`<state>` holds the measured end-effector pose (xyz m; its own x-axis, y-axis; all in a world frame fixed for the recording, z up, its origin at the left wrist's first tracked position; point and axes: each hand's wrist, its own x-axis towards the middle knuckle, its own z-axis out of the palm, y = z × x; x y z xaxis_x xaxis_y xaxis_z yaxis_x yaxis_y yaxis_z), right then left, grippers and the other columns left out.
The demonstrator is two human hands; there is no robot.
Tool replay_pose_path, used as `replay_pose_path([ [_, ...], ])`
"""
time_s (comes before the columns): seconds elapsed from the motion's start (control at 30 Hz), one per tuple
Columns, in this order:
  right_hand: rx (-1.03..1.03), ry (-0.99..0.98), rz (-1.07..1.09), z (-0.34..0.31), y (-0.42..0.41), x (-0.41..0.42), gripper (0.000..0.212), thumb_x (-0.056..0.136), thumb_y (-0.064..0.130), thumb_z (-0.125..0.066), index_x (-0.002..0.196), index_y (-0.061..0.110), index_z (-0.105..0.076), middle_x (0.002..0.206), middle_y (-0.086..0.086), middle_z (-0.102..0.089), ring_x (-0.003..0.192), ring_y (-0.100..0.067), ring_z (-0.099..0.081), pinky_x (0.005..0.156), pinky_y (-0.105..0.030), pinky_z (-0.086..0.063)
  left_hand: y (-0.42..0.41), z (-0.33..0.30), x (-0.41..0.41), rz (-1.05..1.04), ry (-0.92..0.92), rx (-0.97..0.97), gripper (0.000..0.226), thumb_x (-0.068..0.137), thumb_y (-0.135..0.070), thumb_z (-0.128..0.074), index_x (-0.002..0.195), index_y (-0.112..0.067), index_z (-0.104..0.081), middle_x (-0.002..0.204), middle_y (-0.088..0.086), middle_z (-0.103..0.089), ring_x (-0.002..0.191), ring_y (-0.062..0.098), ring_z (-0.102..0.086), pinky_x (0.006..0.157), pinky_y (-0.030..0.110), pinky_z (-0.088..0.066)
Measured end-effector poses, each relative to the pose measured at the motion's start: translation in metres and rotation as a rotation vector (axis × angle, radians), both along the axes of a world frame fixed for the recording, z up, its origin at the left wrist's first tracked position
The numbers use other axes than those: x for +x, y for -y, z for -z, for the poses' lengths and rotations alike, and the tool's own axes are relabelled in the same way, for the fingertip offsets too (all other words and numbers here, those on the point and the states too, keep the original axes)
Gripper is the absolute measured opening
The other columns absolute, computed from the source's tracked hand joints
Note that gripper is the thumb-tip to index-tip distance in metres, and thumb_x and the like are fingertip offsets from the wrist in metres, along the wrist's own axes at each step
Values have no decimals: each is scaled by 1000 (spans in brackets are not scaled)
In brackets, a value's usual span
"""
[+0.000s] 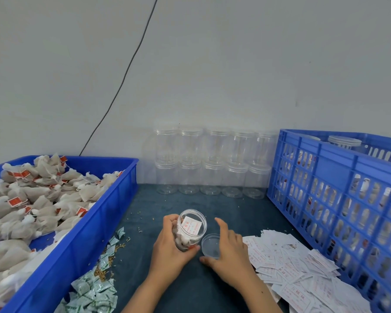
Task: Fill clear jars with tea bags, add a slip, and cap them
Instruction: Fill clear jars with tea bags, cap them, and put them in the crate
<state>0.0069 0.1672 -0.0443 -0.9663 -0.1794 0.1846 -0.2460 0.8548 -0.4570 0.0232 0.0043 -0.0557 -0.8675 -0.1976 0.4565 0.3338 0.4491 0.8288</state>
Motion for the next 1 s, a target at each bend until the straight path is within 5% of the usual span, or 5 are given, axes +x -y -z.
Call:
replay_pose_path([
  [0.17,-217,-48,-53,-8,-7,-2,90,79,29,-70,147,32,-12,132,0,-39,121,-19,-43,101,-34,-39,-1,-2,2,5,-18,-12,68,59,-14,-87,106,-37,-44,107,-18,-66,98,0,-62,83,23,-50],
  [0.3,-488,-95,-171,-25,-12,2,93,77,15,-74,142,42,-14,121,5,-42,110,0,-47,92,-16,-41,-2,-11,7,5,-97,-81,63,61,-17,-85,109,-37,-49,105,-20,-62,102,5,-56,83,26,-47],
  [0.53,-864,-169,-330,-54,-24,15,87,70,24,-83,137,45,-32,119,8,-56,109,-9,-61,92,-23,-49,0,-37,14,-53,-316,-195,69,63,-39,-82,127,-34,-57,108,-21,-59,102,3,-50,90,37,-45],
  [0.8,-757,-186,-342,-49,-4,25,41,85,42,-61,125,40,-52,123,17,-53,114,-8,-55,91,-31,-51,1,-32,14,39,-260,-315,76,62,-32,-87,130,-38,-53,110,-19,-56,109,-2,-43,97,26,-37],
  [1.0,-957,-175,-260,-47,7,26,33,89,52,-51,122,47,-50,125,16,-50,118,2,-49,97,-25,-40,-8,-34,12,169,-84,281,88,42,-20,-94,120,-25,-53,112,-20,-62,105,2,-61,85,16,-49],
])
